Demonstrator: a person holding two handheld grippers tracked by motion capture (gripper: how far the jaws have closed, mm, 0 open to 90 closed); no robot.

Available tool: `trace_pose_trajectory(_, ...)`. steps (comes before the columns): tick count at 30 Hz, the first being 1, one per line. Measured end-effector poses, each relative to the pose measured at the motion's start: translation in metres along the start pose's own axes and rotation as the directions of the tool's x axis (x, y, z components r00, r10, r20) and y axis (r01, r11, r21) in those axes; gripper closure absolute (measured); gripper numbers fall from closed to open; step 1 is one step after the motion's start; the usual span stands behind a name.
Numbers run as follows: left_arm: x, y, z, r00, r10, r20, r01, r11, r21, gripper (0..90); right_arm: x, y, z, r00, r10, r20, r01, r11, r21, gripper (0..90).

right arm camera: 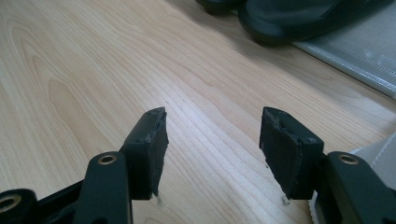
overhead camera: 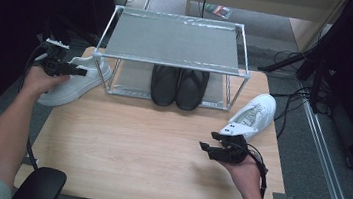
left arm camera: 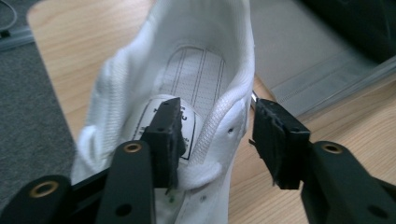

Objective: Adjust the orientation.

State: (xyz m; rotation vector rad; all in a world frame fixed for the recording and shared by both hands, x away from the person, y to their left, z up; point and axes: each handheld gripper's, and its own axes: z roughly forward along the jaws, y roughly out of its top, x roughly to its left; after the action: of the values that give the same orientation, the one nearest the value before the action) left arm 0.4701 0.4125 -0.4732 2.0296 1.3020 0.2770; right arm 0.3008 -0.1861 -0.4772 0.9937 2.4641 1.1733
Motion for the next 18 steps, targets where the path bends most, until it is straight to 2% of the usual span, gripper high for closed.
trace_pose_trajectory(1,0.0015,-0.0016,0.0032,0.9998,-0.011,0.019,0.011,0.9999,0.003,55.7,0.0001,-0.0001,0.0003,1.0000,0.000,0.000,0.000,1.000,0.002,42.9)
trace_pose_trajectory(3,0.0026,-0.0042,0.0060,0.9997,-0.014,0.020,0.015,0.9997,-0.021,55.6,0.0000,-0.0001,0.0010,1.0000,0.001,-0.002,-0.001,1.000,0.001,42.9)
trace_pose_trajectory(7,-0.0003,-0.0053,0.0052,0.9994,0.029,0.018,-0.029,0.9993,-0.025,61.4,0.0009,-0.0001,0.0026,1.0000,0.002,-0.005,-0.002,1.000,0.003,42.9)
trace_pose_trajectory(8,-0.0006,-0.0052,0.0049,0.9992,0.025,0.031,-0.025,0.9995,-0.022,65.2,0.0011,-0.0001,0.0031,1.0000,-0.001,-0.007,0.001,1.000,0.006,43.0)
trace_pose_trajectory(12,-0.0025,-0.0066,0.0041,0.9997,0.007,0.025,-0.007,0.9995,-0.031,72.3,0.0021,0.0000,0.0048,0.9999,-0.002,-0.016,0.003,1.000,0.007,43.1)
trace_pose_trajectory(15,-0.0049,-0.0052,0.0030,0.9994,0.004,0.033,-0.004,0.9999,-0.013,79.1,0.0015,0.0005,0.0048,0.9998,-0.004,-0.018,0.004,1.000,0.003,43.1)
trace_pose_trajectory(18,-0.0057,-0.0038,0.0014,0.9988,-0.009,0.048,0.008,0.9999,0.014,82.4,0.0008,0.0009,0.0048,0.9998,0.002,-0.020,-0.002,1.000,-0.003,43.2)
